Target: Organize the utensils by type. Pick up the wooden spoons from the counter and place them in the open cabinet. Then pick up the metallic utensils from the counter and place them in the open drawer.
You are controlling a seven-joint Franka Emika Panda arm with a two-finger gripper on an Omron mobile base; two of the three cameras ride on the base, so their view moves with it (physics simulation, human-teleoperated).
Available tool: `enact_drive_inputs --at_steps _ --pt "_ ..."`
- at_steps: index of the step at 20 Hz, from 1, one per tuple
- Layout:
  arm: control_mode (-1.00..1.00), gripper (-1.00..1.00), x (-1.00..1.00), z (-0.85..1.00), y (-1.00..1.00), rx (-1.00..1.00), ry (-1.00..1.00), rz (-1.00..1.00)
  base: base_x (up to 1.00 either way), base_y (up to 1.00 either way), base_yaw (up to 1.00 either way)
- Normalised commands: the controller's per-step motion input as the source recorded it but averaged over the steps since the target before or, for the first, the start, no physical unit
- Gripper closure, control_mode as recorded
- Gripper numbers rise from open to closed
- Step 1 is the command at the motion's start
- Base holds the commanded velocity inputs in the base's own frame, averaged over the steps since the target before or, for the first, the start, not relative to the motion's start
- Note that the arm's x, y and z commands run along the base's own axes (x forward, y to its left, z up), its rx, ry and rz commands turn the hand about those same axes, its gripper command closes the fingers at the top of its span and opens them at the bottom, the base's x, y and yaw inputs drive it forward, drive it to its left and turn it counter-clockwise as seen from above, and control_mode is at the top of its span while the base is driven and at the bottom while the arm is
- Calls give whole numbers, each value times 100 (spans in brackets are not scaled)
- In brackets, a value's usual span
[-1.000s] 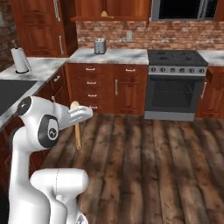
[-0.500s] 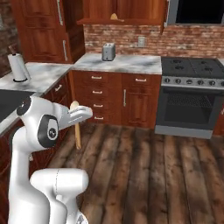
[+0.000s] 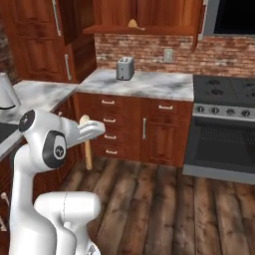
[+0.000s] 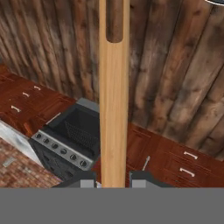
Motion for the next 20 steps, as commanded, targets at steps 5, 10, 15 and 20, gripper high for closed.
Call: enact_drive_inputs --at_steps 5,10,15,20 --pt "100 100 0 0 0 0 0 0 94 -1 5" --pt "100 100 0 0 0 0 0 0 87 0 1" --pt "100 100 0 0 0 0 0 0 77 0 0" --pt "100 100 0 0 0 0 0 0 62 3 0"
